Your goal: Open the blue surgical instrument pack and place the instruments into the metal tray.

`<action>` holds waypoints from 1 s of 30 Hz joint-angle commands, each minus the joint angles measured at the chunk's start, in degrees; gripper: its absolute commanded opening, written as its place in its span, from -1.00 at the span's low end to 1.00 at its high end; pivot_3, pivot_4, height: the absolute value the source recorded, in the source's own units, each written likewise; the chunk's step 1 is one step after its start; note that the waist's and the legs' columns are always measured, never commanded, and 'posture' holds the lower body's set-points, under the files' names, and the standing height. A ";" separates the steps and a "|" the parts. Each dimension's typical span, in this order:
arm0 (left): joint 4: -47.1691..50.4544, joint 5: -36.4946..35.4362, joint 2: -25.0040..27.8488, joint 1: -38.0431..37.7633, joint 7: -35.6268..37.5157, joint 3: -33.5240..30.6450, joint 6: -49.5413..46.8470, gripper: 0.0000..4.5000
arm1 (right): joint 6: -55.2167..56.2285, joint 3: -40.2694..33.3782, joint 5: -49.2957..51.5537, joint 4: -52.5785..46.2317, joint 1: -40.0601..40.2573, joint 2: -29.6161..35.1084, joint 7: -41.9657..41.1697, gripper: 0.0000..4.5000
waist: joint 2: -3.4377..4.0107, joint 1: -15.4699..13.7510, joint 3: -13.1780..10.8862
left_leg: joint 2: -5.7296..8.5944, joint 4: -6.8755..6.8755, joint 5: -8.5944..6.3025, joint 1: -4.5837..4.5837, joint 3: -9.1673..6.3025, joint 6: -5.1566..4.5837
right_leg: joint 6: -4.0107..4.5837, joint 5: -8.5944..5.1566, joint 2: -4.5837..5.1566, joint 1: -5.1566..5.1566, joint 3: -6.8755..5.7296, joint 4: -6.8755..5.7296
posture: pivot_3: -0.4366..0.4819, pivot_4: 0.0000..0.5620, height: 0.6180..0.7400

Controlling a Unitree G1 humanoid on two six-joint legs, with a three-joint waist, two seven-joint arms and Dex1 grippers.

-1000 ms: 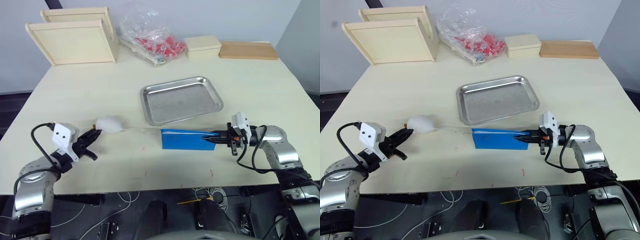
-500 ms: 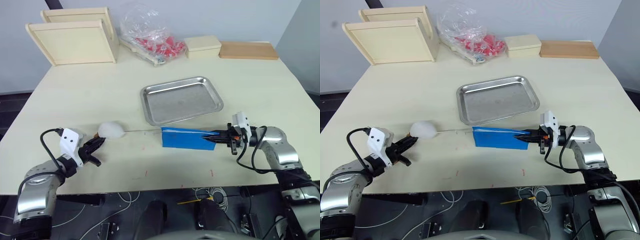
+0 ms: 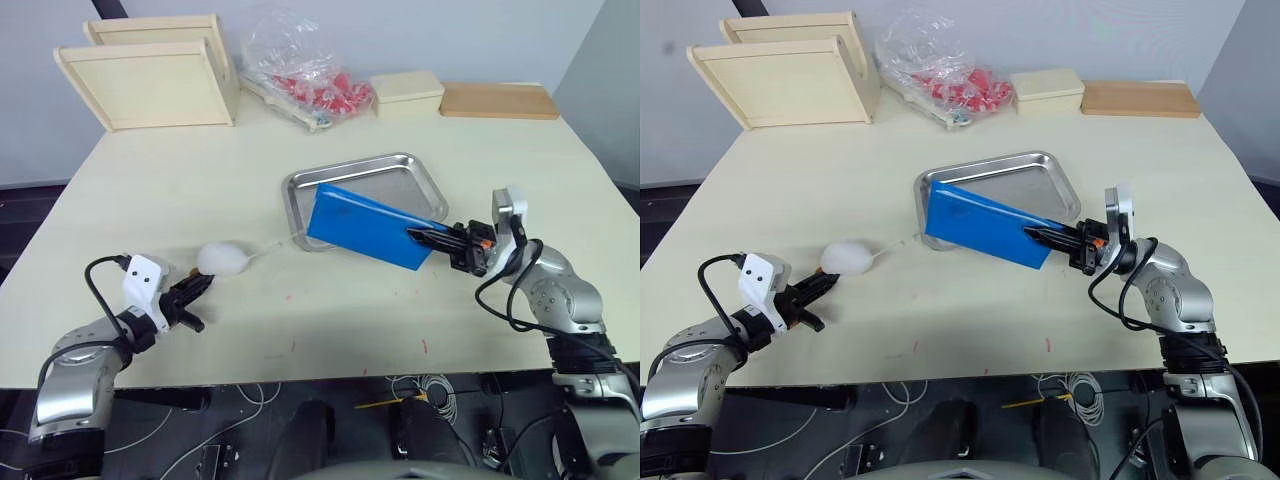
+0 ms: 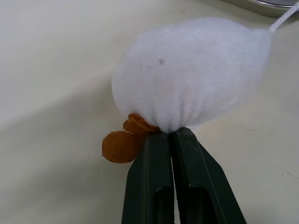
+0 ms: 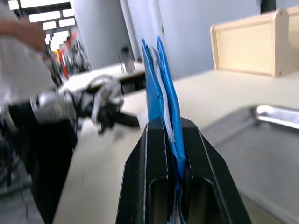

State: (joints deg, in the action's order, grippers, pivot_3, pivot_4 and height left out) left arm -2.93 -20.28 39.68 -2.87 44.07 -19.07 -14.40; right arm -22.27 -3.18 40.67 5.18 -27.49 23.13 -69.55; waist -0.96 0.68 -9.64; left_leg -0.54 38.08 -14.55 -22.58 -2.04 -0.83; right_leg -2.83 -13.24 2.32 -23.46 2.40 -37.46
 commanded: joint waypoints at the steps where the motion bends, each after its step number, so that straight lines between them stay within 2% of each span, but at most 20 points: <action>1: -1.66 1.20 -0.07 -0.98 0.72 1.86 -0.71 -0.99 | -1.01 -4.25 4.29 -3.27 -2.24 -0.42 1.76 -1.00 | 0.00 -0.09 0.00 | 0.02 0.00 0.00 -0.01 0.00 0.00 | 0.00 0.00 0.02 0.00 -0.01 0.00 | -0.05 -0.47 1.00; 7: -2.50 0.94 0.02 -1.43 1.90 1.41 0.85 -0.99 | 9.13 2.62 -6.70 -1.21 -0.71 4.45 -6.87 -1.00 | 0.01 0.00 0.00 | 0.13 0.00 0.00 -0.03 0.02 -0.01 | -0.02 0.00 0.14 0.00 -0.02 0.05 | -0.05 -0.47 1.00; 12: -2.72 0.43 0.10 -1.96 3.43 1.16 2.35 -0.99 | 15.47 6.24 -11.48 1.36 -1.01 4.57 -11.59 -1.00 | 0.11 0.20 0.06 | 0.11 -0.02 0.00 0.00 0.05 -0.01 | -0.03 0.00 0.08 0.00 -0.02 0.04 | -0.05 -0.47 1.00; 23: -1.31 -1.11 0.75 -3.43 7.60 1.01 3.84 -0.99 | 22.71 11.24 -17.18 7.05 -2.80 3.81 -16.47 -1.00 | 0.12 0.22 0.06 | 0.11 -0.03 0.00 -0.01 0.05 -0.01 | -0.03 0.00 0.10 0.00 0.00 0.07 | -0.05 -0.47 1.00; 28: -0.35 -3.22 -0.10 -3.71 7.09 -0.10 1.83 -0.99 | 24.01 11.67 -18.38 8.97 -3.25 3.08 -16.89 -1.00 | 0.12 0.22 0.06 | 0.11 -0.03 0.00 -0.01 0.04 -0.01 | -0.03 0.00 0.12 0.00 -0.01 0.08 | -0.05 -0.47 1.00; 30: -0.42 -3.61 -0.15 -3.76 6.77 -0.93 2.11 -0.73 | 24.08 11.50 -18.54 9.43 -3.17 2.86 -16.55 -1.00 | 0.12 0.21 0.06 | 0.11 -0.03 0.00 -0.01 0.04 -0.01 | -0.03 0.00 0.12 0.00 -0.01 0.08 | -0.05 -0.47 1.00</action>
State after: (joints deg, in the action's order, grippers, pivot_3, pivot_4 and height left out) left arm -3.71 -23.50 39.75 -5.64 50.28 -19.81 -11.72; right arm 0.74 8.69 21.73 15.00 -29.69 26.23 -85.96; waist -0.84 0.89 -9.58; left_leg -0.43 38.05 -14.56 -22.59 -2.00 -0.84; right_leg -2.86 -13.24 2.44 -23.46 2.38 -37.38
